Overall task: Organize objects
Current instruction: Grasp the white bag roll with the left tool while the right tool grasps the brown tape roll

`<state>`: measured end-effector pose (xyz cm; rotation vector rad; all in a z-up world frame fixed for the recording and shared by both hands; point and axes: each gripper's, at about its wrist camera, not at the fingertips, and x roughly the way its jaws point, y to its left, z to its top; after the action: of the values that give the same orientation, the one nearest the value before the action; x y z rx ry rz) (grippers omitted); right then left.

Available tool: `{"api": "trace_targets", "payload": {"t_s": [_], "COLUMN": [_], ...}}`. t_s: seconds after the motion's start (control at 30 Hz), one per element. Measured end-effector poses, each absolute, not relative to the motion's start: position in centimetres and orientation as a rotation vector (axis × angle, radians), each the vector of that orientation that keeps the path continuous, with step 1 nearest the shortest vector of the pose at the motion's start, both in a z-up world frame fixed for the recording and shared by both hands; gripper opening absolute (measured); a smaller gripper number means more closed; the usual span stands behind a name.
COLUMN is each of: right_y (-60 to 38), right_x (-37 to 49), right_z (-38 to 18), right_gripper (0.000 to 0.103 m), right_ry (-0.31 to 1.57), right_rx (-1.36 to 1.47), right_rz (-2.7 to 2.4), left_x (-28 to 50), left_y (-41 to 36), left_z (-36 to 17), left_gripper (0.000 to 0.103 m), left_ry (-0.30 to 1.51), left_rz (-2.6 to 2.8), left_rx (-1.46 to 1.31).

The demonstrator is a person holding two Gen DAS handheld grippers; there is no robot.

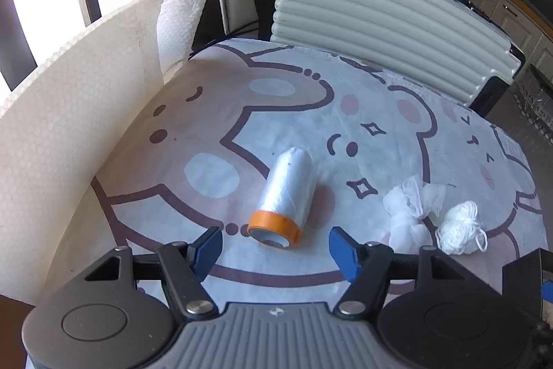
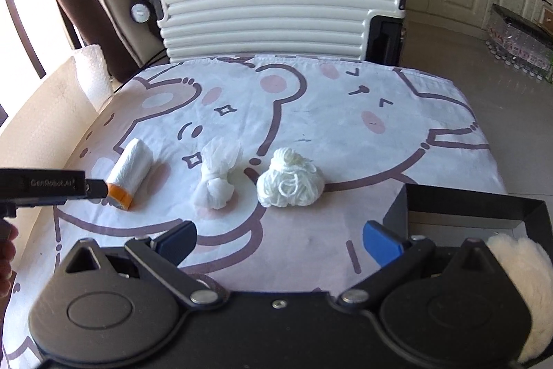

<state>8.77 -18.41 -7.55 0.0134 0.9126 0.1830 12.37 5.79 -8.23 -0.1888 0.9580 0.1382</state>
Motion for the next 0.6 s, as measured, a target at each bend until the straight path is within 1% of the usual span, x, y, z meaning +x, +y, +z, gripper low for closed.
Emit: {"api": "trace_targets", "payload": {"t_s": [0.13,0.3,0.43,0.6], "right_y": [-17.3,-16.4,-15.8,-14.3], "right_x": [9.1,9.4,10.0,10.0], "right_z": [-8.7,-9.6,-10.6,-12.2], "right_gripper": [0.103,0.103,0.103,0.103], "right_ry": [0.979,1.043,1.09,1.144], "right_rx": [-0.021,-0.024,-0.04,-0.126], "right_rz": [0.258,0.299,0.291,0.328], "left_x": [13.5,15.0,15.6,16.4], "left_y": [5.7,4.9,4.8,4.5], "left_z": [-8.7,-10.1,-11.5,-12.4], "left_gripper": [0.067,0.067,0.067,0.066], "left_ry": [0.929,0.905,0.915,0.922], "left_rz": [0.129,0.115,0.095,0.088], "left_rx": [-0.17,-0.034,-0.039,-0.041]}}
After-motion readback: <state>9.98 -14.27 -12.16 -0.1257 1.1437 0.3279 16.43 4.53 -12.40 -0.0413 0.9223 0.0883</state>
